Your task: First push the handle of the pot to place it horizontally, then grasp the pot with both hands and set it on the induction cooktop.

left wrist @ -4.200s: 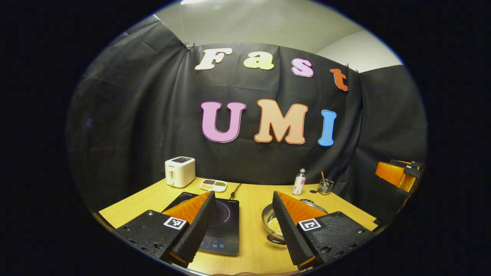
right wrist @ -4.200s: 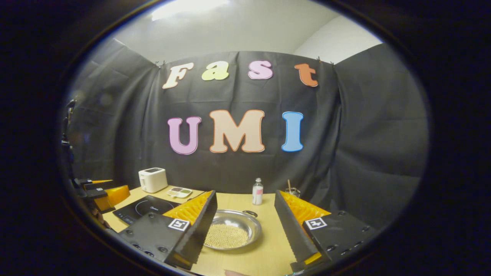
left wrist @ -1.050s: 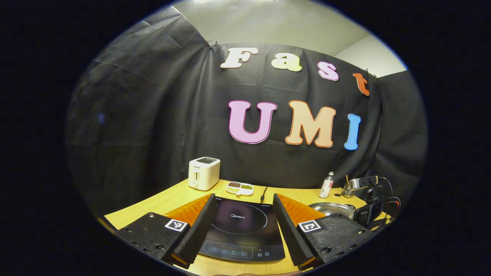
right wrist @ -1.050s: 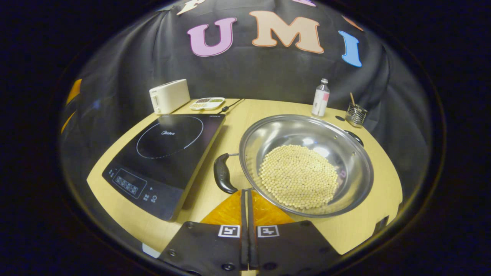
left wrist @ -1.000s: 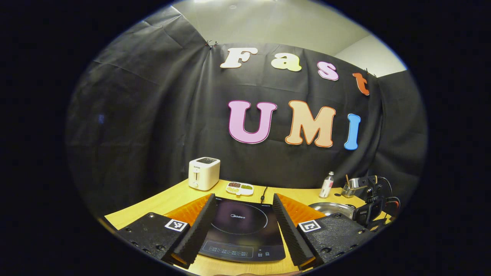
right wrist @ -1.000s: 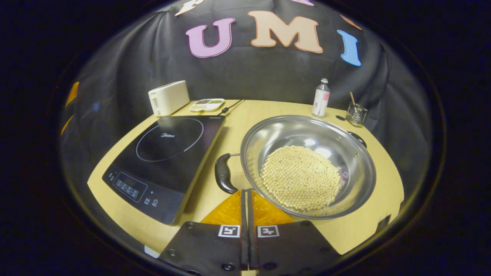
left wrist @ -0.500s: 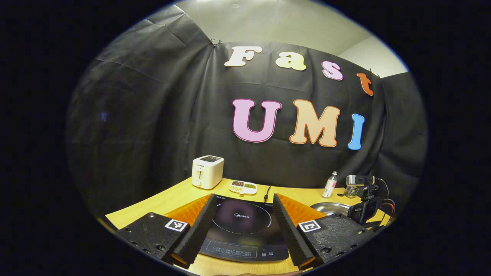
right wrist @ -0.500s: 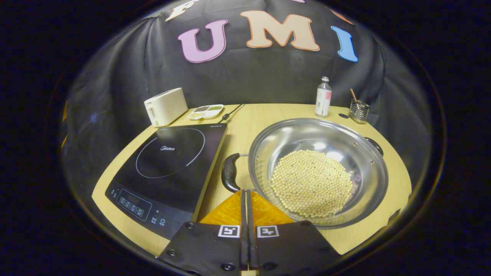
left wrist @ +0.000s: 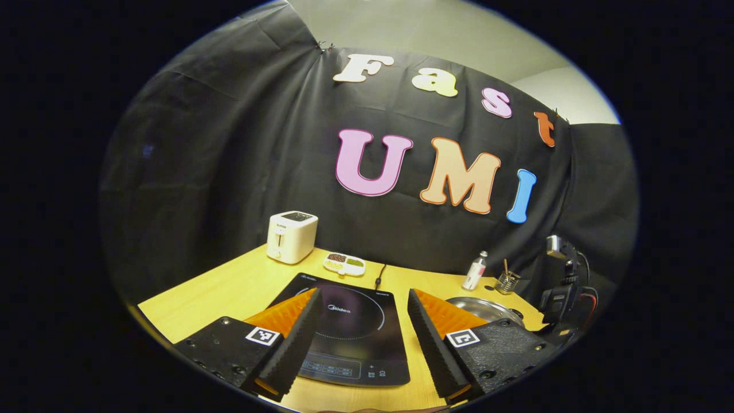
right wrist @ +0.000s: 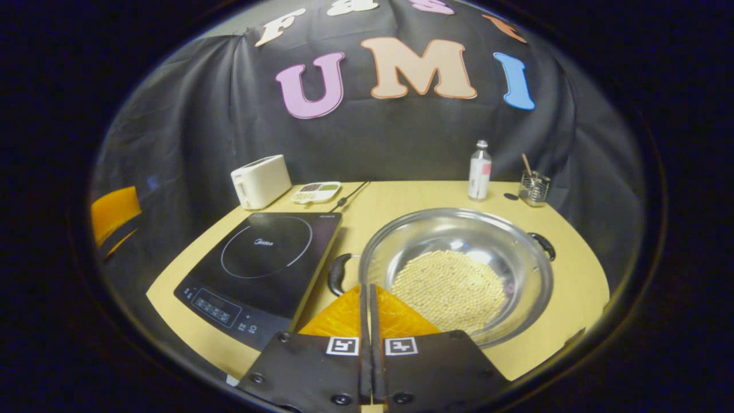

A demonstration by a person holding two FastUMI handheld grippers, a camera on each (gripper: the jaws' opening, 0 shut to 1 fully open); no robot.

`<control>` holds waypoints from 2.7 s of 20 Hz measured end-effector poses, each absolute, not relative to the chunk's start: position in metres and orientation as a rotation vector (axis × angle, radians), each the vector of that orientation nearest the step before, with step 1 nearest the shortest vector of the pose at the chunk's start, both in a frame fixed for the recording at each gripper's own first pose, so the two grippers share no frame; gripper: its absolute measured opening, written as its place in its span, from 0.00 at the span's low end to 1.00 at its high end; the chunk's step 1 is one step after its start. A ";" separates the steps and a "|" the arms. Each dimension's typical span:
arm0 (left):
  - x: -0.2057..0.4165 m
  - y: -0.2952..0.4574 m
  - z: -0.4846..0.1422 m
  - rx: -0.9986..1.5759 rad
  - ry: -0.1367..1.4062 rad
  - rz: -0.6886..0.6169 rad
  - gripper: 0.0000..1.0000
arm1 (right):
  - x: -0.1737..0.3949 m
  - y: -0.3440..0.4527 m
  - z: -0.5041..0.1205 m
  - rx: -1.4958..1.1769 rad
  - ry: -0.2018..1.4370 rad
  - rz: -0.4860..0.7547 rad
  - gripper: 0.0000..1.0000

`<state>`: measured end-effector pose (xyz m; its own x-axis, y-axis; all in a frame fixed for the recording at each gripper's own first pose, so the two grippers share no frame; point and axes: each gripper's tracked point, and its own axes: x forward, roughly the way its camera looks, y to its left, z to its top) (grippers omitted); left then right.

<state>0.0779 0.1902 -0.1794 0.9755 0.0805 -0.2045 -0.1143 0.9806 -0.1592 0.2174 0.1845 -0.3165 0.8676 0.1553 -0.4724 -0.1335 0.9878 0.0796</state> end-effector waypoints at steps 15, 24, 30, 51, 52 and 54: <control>0.115 0.100 -0.241 -0.079 0.334 0.164 0.86 | 0.280 0.011 -0.279 -0.104 0.321 0.053 0.83; 0.162 0.063 -0.284 0.025 0.361 0.197 0.87 | 0.320 -0.043 -0.310 -0.030 0.379 0.055 0.83; 0.182 0.073 -0.325 0.005 0.451 0.256 0.87 | 0.337 -0.048 -0.337 -0.027 0.435 0.084 0.83; 0.203 0.064 -0.376 0.063 0.541 0.281 0.71 | 0.352 -0.051 -0.384 -0.058 0.524 0.079 0.75; 0.204 0.064 -0.376 0.061 0.539 0.280 0.68 | 0.350 -0.051 -0.385 -0.046 0.524 0.079 0.71; 0.205 0.064 -0.375 0.060 0.535 0.271 0.70 | 0.347 -0.052 -0.385 -0.046 0.525 0.073 0.63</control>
<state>0.2046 0.0643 -0.3751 0.8253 0.2709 -0.4955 -0.2397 0.9625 0.1270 0.3469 -0.0524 -0.3850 0.8630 0.0574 -0.5020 -0.0812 0.9964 -0.0256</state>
